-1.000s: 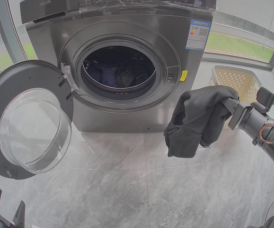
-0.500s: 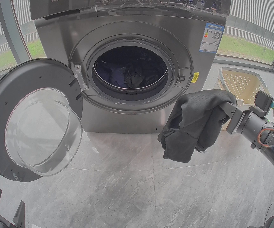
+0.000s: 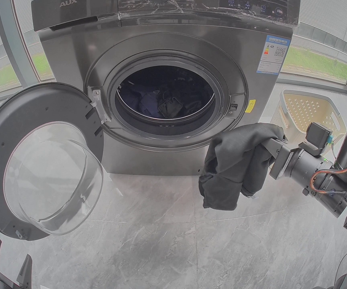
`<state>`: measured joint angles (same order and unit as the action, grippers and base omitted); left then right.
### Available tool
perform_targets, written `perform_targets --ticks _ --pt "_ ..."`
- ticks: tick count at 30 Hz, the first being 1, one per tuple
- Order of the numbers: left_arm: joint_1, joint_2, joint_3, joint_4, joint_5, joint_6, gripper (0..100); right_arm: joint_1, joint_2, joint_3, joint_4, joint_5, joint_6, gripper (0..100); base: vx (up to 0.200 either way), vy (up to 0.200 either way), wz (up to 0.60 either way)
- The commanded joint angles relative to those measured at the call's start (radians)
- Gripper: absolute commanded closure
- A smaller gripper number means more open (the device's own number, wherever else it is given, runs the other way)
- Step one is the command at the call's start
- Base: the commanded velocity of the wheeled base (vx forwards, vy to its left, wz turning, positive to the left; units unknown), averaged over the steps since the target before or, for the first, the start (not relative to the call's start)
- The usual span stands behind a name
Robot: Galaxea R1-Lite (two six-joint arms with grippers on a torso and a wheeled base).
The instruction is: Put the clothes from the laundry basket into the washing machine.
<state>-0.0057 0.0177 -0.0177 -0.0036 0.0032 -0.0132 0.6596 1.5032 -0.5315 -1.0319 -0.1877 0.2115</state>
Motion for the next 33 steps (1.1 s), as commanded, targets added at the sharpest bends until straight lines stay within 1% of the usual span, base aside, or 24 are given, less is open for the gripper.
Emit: perform_targets --ticks 1,5,7,8,9,10,13,15,17,18,19,20,21,22,23,24,25,26,27,29,30,31,32,33 --pt "0.001 -0.018 0.018 -0.003 0.000 -0.001 0 0.043 0.104 -0.041 -0.062 -0.013 -0.009 100 0.000 0.000 0.00" --pt "0.003 -0.018 0.018 -0.003 0.000 -0.001 0 0.084 0.172 -0.142 -0.079 -0.015 -0.014 100 0.000 0.000 0.00" --pt "0.003 -0.018 0.018 -0.003 0.000 -0.005 0 0.095 0.204 -0.188 -0.082 -0.013 -0.012 100 0.000 0.000 0.00" --pt "0.003 -0.018 0.018 -0.003 0.000 -0.005 0 0.095 0.204 -0.188 -0.082 -0.013 -0.012 100 0.000 0.000 0.00" --pt "0.003 -0.018 0.018 -0.003 -0.002 -0.011 0 0.117 0.233 -0.222 -0.108 -0.018 -0.011 100 0.000 0.000 0.00" --pt "0.003 -0.018 0.018 -0.003 -0.002 -0.011 0 0.120 0.236 -0.225 -0.112 -0.018 -0.011 100 0.000 0.000 0.00" --pt "0.001 -0.018 0.018 -0.013 -0.020 0.002 0 0.137 0.310 -0.269 -0.178 -0.016 -0.015 100 0.000 0.000 0.00" --pt "0.001 -0.018 0.018 -0.021 -0.028 0.004 0 0.137 0.359 -0.286 -0.224 -0.015 -0.030 100 0.000 0.000 0.00" --pt "0.001 -0.018 0.018 -0.021 -0.028 0.004 0 0.135 0.396 -0.295 -0.274 -0.012 -0.058 100 0.000 0.000 0.00" --pt "0.001 -0.018 0.018 -0.021 -0.028 0.004 0 0.135 0.399 -0.298 -0.278 -0.012 -0.060 100 0.000 0.000 0.00" --pt "0.004 -0.016 -0.005 -0.053 -0.026 -0.030 0 0.137 0.419 -0.314 -0.292 -0.015 -0.063 100 0.000 0.000 0.00" --pt "0.007 -0.004 -0.079 -0.108 -0.034 -0.068 0 0.138 0.425 -0.323 -0.293 -0.016 -0.063 100 0.000 0.000 0.00" --pt "0.016 0.021 -0.154 -0.147 -0.040 -0.097 0 0.138 0.428 -0.329 -0.295 -0.018 -0.063 100 0.000 0.000 0.00" --pt "0.027 0.068 -0.220 -0.165 -0.060 -0.114 0 0.138 0.428 -0.335 -0.293 -0.018 -0.063 100 0.000 0.000 0.00" --pt "0.029 0.094 -0.246 -0.164 -0.078 -0.114 0 0.138 0.428 -0.340 -0.292 -0.018 -0.063 100 0.000 0.000 0.00" --pt "0.033 0.168 -0.291 -0.156 -0.178 -0.108 0 0.138 0.428 -0.360 -0.284 -0.018 -0.064 100 0.000 0.000 0.00" --pt "0.033 0.182 -0.292 -0.154 -0.201 -0.106 0 0.138 0.428 -0.364 -0.284 -0.018 -0.064 100 0.000 0.000 0.00" --pt "0.033 0.254 -0.288 -0.150 -0.333 -0.108 0 0.141 0.428 -0.383 -0.286 -0.018 -0.066 100 0.000 0.000 0.00" --pt "0.035 0.321 -0.269 -0.153 -0.424 -0.105 0 0.143 0.427 -0.389 -0.287 -0.018 -0.066 100 0.000 0.000 0.00" --pt "0.033 0.435 -0.254 -0.176 -0.557 -0.096 0 0.143 0.422 -0.389 -0.293 -0.018 -0.066 100 0.000 0.000 0.00" --pt "0.026 0.487 -0.254 -0.190 -0.601 -0.085 0 0.143 0.420 -0.389 -0.295 -0.018 -0.066 100 0.000 0.000 0.00" --pt "0.021 0.527 -0.254 -0.200 -0.629 -0.077 0 0.143 0.419 -0.387 -0.295 -0.018 -0.066 100 0.000 0.000 0.00" --pt "0.021 0.527 -0.254 -0.200 -0.629 -0.077 0 0.143 0.419 -0.387 -0.295 -0.018 -0.066 100 0.000 0.000 0.00" --pt "-0.005 0.650 -0.252 -0.237 -0.683 -0.050 0 0.143 0.417 -0.386 -0.295 -0.009 -0.066 100 0.000 0.000 0.00"
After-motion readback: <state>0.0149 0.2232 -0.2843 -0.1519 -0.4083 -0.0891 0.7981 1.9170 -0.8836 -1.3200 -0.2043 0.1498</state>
